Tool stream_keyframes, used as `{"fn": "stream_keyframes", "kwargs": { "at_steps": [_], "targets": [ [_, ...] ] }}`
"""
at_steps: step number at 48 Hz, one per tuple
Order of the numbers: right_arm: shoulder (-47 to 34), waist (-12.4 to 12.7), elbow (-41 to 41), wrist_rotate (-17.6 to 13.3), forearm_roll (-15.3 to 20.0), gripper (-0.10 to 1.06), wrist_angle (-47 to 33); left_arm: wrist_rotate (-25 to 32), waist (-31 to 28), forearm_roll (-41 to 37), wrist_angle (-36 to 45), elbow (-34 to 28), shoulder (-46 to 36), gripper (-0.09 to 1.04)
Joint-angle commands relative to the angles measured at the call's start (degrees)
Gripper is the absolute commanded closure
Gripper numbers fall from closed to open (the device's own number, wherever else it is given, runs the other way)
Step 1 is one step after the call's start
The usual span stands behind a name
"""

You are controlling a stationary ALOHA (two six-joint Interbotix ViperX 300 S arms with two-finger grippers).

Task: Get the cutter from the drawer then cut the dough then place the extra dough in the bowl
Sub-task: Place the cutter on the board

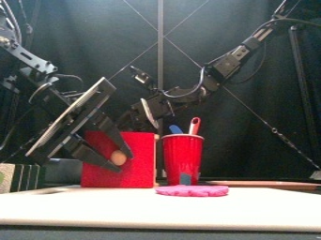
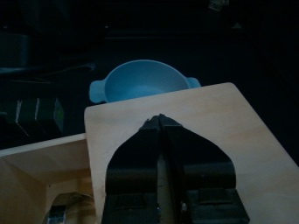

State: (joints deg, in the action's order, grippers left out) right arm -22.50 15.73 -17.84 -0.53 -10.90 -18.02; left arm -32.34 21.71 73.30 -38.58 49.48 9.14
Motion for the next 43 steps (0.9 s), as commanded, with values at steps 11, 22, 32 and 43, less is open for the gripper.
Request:
{"fn": "stream_keyframes", "kwargs": {
  "at_steps": [11,22,32,43],
  "targets": [
    [-0.4,0.2,0.2,0.1,0.1,0.95,1.3,0.5,1.1,-1.1,0.4,-1.6,-0.5,0.34],
    [-0.4,0.1,0.2,0.1,0.1,0.95,1.4,1.3,1.1,-3.3,-0.4,-1.5,-0.6,0.24],
    [-0.4,0.0,0.2,0.1,0.1,0.95,1.6,1.4,1.3,-3.5,-0.4,-1.1,-1.4,0.05],
    [-0.3,-0.3,0.3,0.1,0.0,0.95,1.7,1.4,4.0,-3.5,0.8,1.8,-5.3,-0.01]
  ]
}}
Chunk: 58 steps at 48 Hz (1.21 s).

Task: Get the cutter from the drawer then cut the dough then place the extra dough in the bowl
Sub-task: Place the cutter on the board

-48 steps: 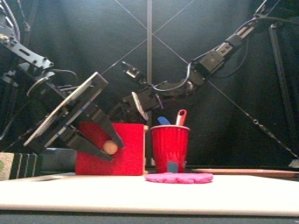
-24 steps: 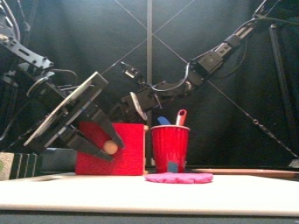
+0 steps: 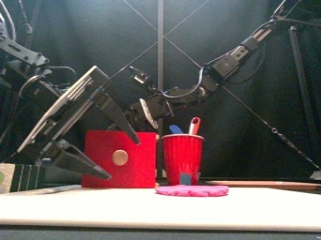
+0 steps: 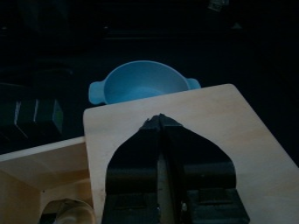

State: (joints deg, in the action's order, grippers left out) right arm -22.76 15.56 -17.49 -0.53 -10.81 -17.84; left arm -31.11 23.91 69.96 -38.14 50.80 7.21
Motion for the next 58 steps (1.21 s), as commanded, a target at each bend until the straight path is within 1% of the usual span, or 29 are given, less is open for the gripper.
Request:
{"fn": "stream_keyframes", "kwargs": {
  "at_steps": [1,7,12,16,23,31,38,44,48,53,58],
  "targets": [
    [0.0,-0.1,-0.1,0.1,-0.1,0.95,1.4,0.3,2.4,-0.2,0.4,1.0,-4.1,-0.01],
    [0.4,-0.4,0.0,0.1,-0.2,0.95,1.5,0.6,6.7,-2.1,0.7,5.0,-9.3,0.00],
    [0.9,-0.7,0.3,0.1,-0.2,0.95,1.4,1.8,9.9,-7.0,0.6,8.3,-14.1,0.00],
    [1.7,-1.1,0.5,0.1,-0.2,0.95,1.4,3.5,10.9,-11.8,0.0,10.5,-17.3,0.00],
    [4.0,-2.2,0.5,0.0,-0.2,0.95,1.8,8.6,10.4,-19.5,-2.8,12.5,-21.0,0.00],
    [8.1,-4.2,0.5,-0.3,0.8,0.95,4.2,16.7,5.0,-26.4,-4.2,13.9,-24.6,0.00],
    [13.2,-6.6,0.3,-0.2,3.2,0.95,11.0,23.6,-0.4,-30.2,-4.6,14.8,-27.8,0.02],
    [16.5,-8.1,0.0,-0.2,5.4,0.93,17.3,30.9,-7.3,-32.3,-7.6,15.6,-30.4,0.05],
    [18.1,-9.0,-0.3,-0.2,7.0,0.87,20.4,35.1,-10.5,-32.6,-9.8,15.8,-31.8,0.07],
    [19.3,-9.9,-0.5,-0.2,8.2,0.71,23.5,39.5,-12.7,-32.8,-11.2,15.8,-33.2,0.07],
    [19.7,-10.4,-1.0,-0.2,8.3,0.52,25.7,43.4,-15.5,-33.0,-11.3,16.1,-34.9,0.07]
  ]
}}
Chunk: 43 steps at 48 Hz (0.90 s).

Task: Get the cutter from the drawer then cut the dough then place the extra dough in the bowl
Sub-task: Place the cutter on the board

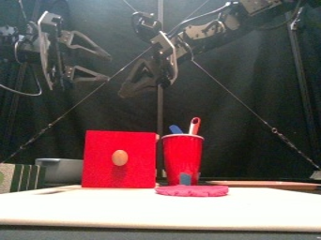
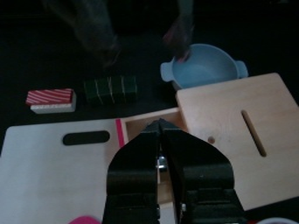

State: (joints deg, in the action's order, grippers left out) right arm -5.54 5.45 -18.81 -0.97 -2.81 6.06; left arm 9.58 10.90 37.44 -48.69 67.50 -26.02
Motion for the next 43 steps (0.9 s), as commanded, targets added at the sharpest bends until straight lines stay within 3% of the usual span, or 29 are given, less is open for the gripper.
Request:
{"fn": "stream_keyframes", "kwargs": {
  "at_steps": [1,6,11,34,43],
  "targets": [
    [2.5,-0.4,0.3,0.2,0.3,0.48,2.2,3.3,-2.9,-0.4,-0.7,-0.5,-1.9,0.07],
    [2.0,-0.4,0.4,0.1,1.1,0.30,4.1,5.6,-4.4,-0.5,-0.8,-0.4,-3.3,0.07],
    [1.1,-0.3,0.7,0.3,1.9,0.21,5.4,6.2,-5.4,-0.4,-0.7,-0.4,-4.3,0.07],
    [-5.0,0.4,3.6,0.4,-4.5,0.21,9.2,6.1,-5.9,-0.4,-0.8,1.4,-5.4,0.07],
    [-6.9,0.6,4.4,0.6,-5.1,0.21,9.7,6.0,-5.9,-0.3,-0.8,2.5,-5.6,0.07]
  ]
}}
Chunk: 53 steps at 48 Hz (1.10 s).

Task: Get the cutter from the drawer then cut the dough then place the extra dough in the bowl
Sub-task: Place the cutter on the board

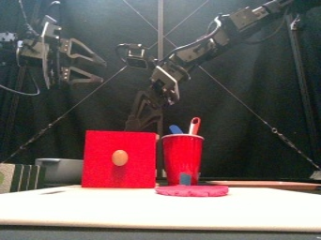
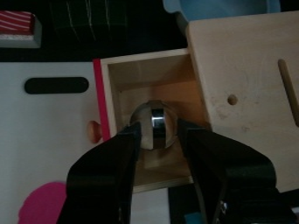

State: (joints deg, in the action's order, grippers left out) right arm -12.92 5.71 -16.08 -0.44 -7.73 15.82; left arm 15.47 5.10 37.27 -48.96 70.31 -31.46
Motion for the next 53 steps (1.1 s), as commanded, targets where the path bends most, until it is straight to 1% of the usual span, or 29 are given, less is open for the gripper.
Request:
{"fn": "stream_keyframes", "kwargs": {
  "at_steps": [1,11,25,27,37,41,53],
  "targets": [
    [0.3,0.4,1.8,0.0,-0.2,0.21,0.0,0.1,-0.1,0.1,-0.5,-0.1,-0.3,0.07],
    [-1.3,0.6,2.7,0.4,-0.2,0.21,0.0,0.0,-0.1,3.0,-0.7,2.0,-1.2,0.07],
    [-4.0,1.6,4.4,0.7,-0.3,0.23,0.8,0.0,0.0,5.4,-0.7,4.0,-3.9,0.07],
    [-4.1,1.6,4.7,0.7,-0.3,0.24,1.1,0.0,0.1,5.6,-0.7,4.1,-4.0,0.07],
    [-4.3,1.4,5.7,0.5,-0.3,0.44,2.6,0.0,0.1,6.6,-0.4,4.5,-4.1,0.07],
    [-3.5,1.1,6.2,0.1,-0.3,0.50,3.0,0.0,0.1,7.2,-0.4,4.7,-4.0,0.07],
    [0.6,-1.2,9.0,0.1,-0.3,0.50,6.9,0.0,0.1,10.1,-0.4,5.4,-4.1,0.07]
  ]
}}
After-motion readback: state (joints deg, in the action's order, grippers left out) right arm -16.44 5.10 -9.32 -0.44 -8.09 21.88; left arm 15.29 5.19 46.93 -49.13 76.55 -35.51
